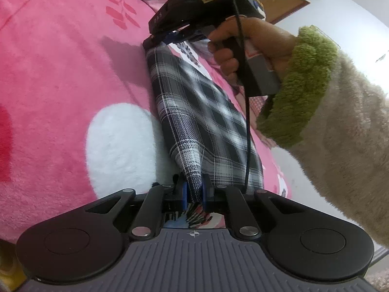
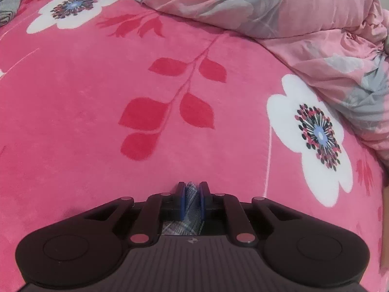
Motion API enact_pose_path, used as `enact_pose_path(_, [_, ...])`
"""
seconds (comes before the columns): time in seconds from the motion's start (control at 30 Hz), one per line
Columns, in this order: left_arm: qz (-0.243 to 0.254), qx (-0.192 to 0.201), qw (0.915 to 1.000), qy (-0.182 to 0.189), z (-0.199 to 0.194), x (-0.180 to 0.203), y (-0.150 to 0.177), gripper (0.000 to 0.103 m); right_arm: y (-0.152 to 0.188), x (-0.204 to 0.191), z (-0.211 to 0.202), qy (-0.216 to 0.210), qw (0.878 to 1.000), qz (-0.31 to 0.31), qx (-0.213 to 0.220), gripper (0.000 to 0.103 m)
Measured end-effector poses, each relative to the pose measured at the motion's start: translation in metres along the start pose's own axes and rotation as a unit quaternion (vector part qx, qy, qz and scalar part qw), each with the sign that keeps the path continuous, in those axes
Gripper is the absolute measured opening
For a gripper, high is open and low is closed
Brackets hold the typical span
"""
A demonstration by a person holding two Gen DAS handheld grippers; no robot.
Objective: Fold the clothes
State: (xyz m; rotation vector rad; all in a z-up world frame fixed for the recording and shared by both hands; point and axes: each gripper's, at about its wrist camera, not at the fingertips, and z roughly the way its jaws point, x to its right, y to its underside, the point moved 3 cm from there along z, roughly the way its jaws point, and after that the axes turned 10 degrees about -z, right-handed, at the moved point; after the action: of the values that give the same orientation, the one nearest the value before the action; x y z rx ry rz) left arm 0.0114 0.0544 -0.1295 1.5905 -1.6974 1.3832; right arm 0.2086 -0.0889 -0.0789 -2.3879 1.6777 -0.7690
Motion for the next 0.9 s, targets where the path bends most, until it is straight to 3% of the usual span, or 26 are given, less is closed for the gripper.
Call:
enact_pose_path(0.1, [-0.007, 0.000, 1.0000, 0.000, -0.003, -0.002, -0.001, 0.011, 0.000, 0.012, -0.010, -0.013, 0.999, 0.031, 0.038, 0.019])
enact_pose_path(0.17, [-0.007, 0.001, 1.0000, -0.006, -0.006, -0.002, -0.001, 0.016, 0.004, 0.027, -0.027, -0.025, 0.995, 0.067, 0.074, 0.030])
enact_pose_path(0.3, [0.008, -0.001, 0.9996, -0.028, -0.012, 0.003, -0.003, 0.021, 0.030, 0.058, -0.070, -0.068, 0.980, 0.124, 0.138, 0.031])
enact_pose_path(0.5, [0.030, 0.025, 0.9970, -0.066, -0.029, 0.013, -0.010, 0.023, 0.066, 0.054, -0.069, -0.158, 0.970, 0.129, 0.136, 0.030])
enact_pose_path(0.6, [0.038, 0.026, 0.9950, -0.089, -0.030, 0.015, -0.012, 0.024, 0.073, 0.054, -0.048, -0.164, 0.965, 0.159, 0.130, 0.030])
enact_pose_path(0.73, [0.052, 0.040, 0.9910, -0.117, -0.037, 0.018, -0.015, 0.029, 0.097, 0.087, -0.041, -0.175, 0.934, 0.265, 0.163, 0.031])
enact_pose_path(0.9, [0.060, 0.069, 0.9857, -0.142, -0.035, 0.019, -0.030, 0.033, 0.149, 0.114, -0.087, -0.183, 0.917, 0.279, 0.220, 0.032])
